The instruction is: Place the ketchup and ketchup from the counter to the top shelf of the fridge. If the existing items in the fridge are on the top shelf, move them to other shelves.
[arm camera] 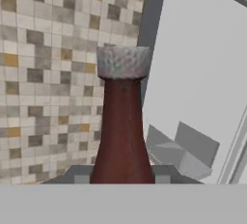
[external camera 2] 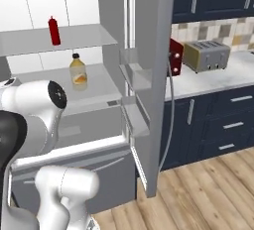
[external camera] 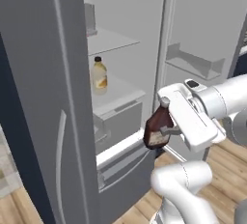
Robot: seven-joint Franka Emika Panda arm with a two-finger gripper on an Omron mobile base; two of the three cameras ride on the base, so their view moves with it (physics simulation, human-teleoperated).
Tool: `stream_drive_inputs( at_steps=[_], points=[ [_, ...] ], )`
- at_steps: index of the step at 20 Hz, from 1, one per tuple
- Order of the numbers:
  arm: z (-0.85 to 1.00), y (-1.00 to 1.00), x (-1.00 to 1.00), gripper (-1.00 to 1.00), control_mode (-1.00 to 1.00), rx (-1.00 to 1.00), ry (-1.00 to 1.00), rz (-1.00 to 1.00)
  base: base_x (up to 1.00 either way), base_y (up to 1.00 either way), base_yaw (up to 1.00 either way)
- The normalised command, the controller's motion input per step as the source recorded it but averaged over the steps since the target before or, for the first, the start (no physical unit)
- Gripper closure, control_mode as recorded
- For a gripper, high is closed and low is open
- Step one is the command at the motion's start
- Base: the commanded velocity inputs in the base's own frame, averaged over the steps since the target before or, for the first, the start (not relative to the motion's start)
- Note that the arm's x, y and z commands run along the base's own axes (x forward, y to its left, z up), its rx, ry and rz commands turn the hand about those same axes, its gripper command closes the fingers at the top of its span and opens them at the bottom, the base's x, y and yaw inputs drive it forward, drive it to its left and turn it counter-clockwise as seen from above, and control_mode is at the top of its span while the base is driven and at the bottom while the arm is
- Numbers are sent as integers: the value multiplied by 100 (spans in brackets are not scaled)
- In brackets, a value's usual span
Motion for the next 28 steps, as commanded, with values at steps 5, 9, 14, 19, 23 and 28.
stream_drive_inputs(
  at_steps=[5, 9, 14, 19, 23, 28],
  points=[
    [0, 0, 0, 100, 100, 0, 0, 0, 63, 26, 0],
    [0, 0, 0, 100, 100, 0, 0, 0, 71, 19, 0],
    [0, 0, 0, 100, 100, 0, 0, 0, 61, 3, 5],
    [0, 0, 0, 100, 100, 0, 0, 0, 48, 0, 11],
    [0, 0, 0, 100, 100, 0, 0, 0, 48, 14, 5],
    [31, 14, 66, 100, -100, 0, 0, -10, 0, 0, 0]
  ],
)
